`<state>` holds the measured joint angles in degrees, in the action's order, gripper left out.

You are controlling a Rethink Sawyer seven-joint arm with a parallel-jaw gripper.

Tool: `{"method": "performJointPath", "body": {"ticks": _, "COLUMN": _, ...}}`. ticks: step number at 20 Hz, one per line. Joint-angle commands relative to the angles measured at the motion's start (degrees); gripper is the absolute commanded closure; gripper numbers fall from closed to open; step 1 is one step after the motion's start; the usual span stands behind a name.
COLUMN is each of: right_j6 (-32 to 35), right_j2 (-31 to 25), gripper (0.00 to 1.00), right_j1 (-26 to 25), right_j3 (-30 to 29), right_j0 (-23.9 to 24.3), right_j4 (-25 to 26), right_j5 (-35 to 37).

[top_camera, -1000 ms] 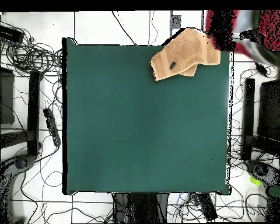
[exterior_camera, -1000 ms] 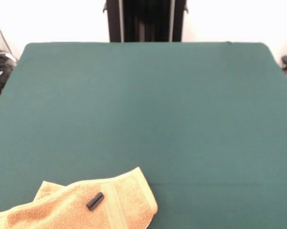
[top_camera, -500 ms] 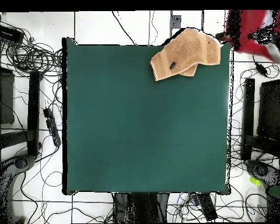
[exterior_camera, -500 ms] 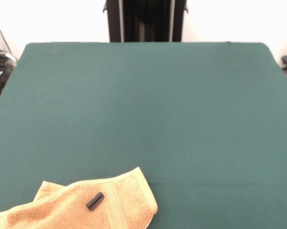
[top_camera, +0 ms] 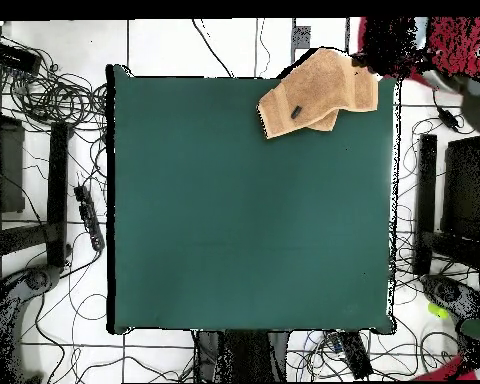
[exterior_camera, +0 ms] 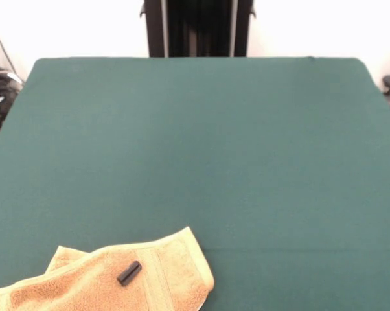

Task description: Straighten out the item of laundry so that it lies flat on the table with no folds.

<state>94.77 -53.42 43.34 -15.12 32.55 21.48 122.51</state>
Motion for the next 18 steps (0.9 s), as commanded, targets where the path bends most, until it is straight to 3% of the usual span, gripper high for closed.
{"method": "performJointPath", "body": {"ticks": 1, "right_j6": 2.3, "right_j2": -6.0, "gripper": 1.0, "right_j1": -5.8, "right_j3": -5.6, "right_j0": -3.7, "right_j4": 1.3, "right_j5": 5.0}}
{"method": "performJointPath", "body": {"ticks": 8, "right_j6": 0.9, "right_j2": -7.3, "gripper": 1.0, "right_j1": -7.2, "right_j3": -3.3, "right_j0": -5.3, "right_j4": 10.1, "right_j5": 8.6}}
{"method": "performJointPath", "body": {"ticks": 14, "right_j6": -2.5, "right_j2": -7.2, "gripper": 1.0, "right_j1": -7.1, "right_j3": -3.6, "right_j0": -5.5, "right_j4": 13.0, "right_j5": 8.4}}
{"method": "performJointPath", "body": {"ticks": 18, "right_j6": -8.1, "right_j2": -7.5, "gripper": 1.0, "right_j1": -6.6, "right_j3": -3.9, "right_j0": -4.9, "right_j4": 15.7, "right_j5": 9.2}}
